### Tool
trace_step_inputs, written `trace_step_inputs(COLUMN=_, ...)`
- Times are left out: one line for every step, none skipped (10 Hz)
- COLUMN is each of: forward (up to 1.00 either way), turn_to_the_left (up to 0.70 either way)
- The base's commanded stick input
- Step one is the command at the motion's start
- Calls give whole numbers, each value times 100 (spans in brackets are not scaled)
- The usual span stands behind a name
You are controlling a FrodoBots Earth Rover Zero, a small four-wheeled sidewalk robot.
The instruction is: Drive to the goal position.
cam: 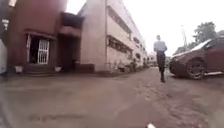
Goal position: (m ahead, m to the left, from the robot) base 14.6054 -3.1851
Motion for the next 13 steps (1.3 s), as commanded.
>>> trace_step_inputs(forward=70, turn_to_the_left=-34)
trace_step_inputs(forward=70, turn_to_the_left=-13)
trace_step_inputs(forward=70, turn_to_the_left=1)
trace_step_inputs(forward=70, turn_to_the_left=1)
trace_step_inputs(forward=70, turn_to_the_left=1)
trace_step_inputs(forward=70, turn_to_the_left=1)
trace_step_inputs(forward=70, turn_to_the_left=1)
trace_step_inputs(forward=70, turn_to_the_left=1)
trace_step_inputs(forward=70, turn_to_the_left=1)
trace_step_inputs(forward=70, turn_to_the_left=1)
trace_step_inputs(forward=70, turn_to_the_left=1)
trace_step_inputs(forward=70, turn_to_the_left=1)
trace_step_inputs(forward=70, turn_to_the_left=1)
